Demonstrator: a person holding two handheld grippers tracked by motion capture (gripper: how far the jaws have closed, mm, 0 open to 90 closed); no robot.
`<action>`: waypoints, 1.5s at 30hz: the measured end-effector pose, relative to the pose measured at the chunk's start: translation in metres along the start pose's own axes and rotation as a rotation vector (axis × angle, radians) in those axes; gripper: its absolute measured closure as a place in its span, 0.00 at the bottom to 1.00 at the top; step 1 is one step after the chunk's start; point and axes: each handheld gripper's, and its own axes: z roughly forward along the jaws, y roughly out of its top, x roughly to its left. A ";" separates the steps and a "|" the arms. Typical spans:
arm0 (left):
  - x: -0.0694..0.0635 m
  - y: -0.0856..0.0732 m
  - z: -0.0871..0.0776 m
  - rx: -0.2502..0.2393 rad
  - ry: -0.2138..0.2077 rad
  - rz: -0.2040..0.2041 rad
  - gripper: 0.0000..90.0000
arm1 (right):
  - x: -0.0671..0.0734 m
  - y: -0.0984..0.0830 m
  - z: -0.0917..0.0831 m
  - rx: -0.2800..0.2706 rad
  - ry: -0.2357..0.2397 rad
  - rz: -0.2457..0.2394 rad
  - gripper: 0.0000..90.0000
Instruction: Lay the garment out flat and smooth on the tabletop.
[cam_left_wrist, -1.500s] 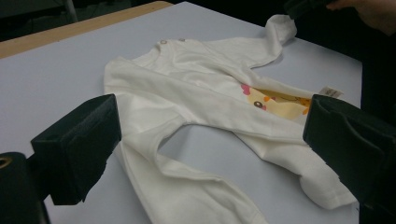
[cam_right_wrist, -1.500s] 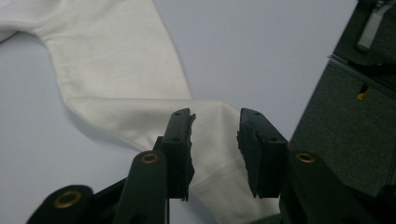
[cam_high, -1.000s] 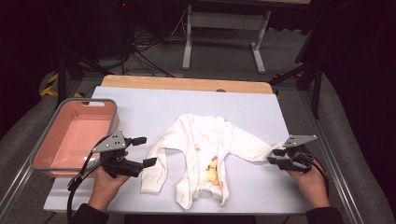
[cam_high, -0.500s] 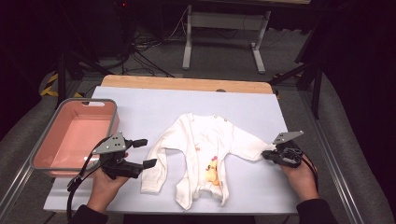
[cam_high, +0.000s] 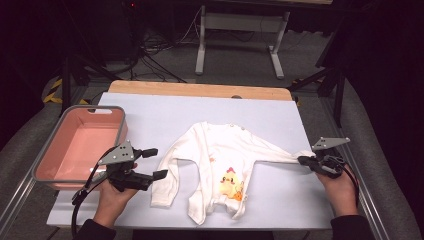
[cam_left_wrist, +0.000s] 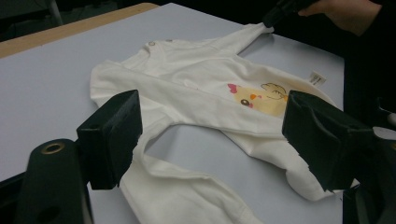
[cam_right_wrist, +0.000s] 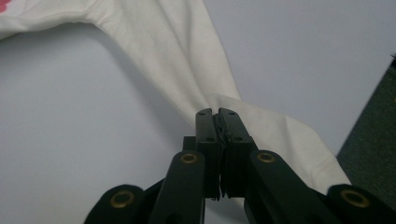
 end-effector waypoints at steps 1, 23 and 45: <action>0.000 0.000 0.000 0.002 0.001 0.001 0.24 | -0.002 -0.003 -0.003 -0.001 -0.014 0.009 0.97; 0.000 -0.003 0.001 0.042 0.051 0.003 0.29 | -0.004 0.019 0.005 -0.090 -0.005 0.030 0.68; -0.005 -0.019 -0.023 0.026 0.078 -0.014 0.28 | -0.020 0.043 0.070 0.072 0.043 0.002 0.72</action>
